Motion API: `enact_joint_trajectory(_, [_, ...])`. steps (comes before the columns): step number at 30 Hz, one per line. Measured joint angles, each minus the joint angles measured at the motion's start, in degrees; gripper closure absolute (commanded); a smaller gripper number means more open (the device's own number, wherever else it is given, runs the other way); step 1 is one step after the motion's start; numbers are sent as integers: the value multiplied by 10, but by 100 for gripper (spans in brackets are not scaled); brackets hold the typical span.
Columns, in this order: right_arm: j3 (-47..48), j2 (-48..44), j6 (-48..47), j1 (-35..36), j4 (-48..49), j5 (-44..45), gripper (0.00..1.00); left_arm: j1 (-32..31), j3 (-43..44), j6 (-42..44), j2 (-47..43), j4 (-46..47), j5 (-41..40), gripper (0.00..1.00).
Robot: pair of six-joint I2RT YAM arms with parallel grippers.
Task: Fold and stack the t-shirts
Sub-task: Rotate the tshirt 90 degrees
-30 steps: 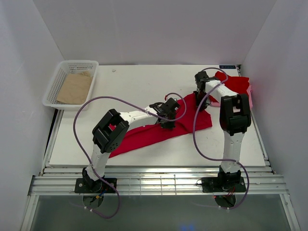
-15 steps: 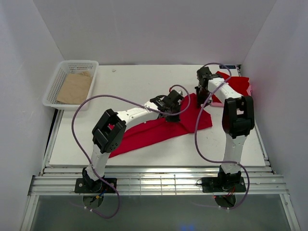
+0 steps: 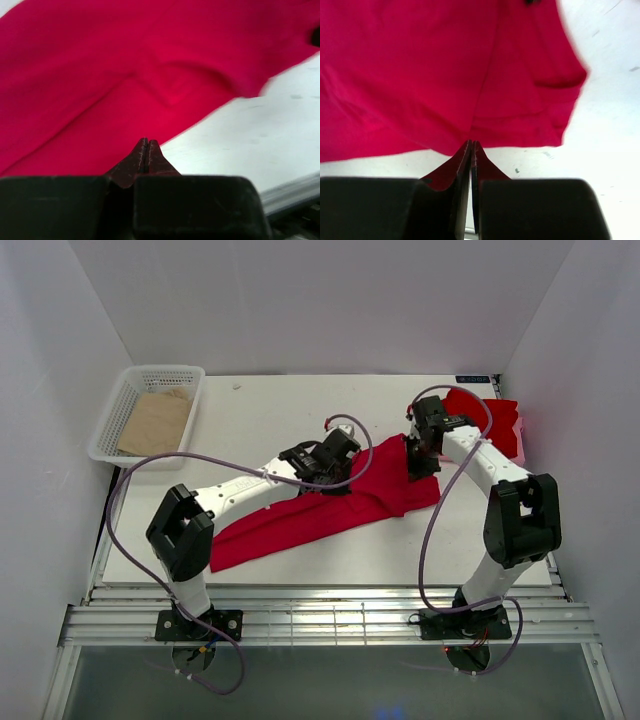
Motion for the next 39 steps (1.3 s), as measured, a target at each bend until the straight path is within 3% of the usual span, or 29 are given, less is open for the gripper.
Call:
enact_joint_trajectory(9, [-53, 36, 18, 11, 24, -26, 92, 6, -214, -26, -38, -82, -110, 100])
enact_joint_trajectory(20, [-17, 130, 23, 11, 35, -35, 92, 7, -234, -26, -25, -63, -119, 100])
enact_joint_trajectory(26, [104, 209, 24, 11, -7, -21, 92, 11, -232, -16, -26, -52, -74, 100])
enact_joint_trajectory(31, [250, 298, 25, 12, -37, 4, 92, 11, -224, -11, -23, -37, 19, 100])
enact_joint_trajectory(39, [447, 412, 43, 12, -65, 13, 92, 6, -136, -9, 51, -36, 120, 100])
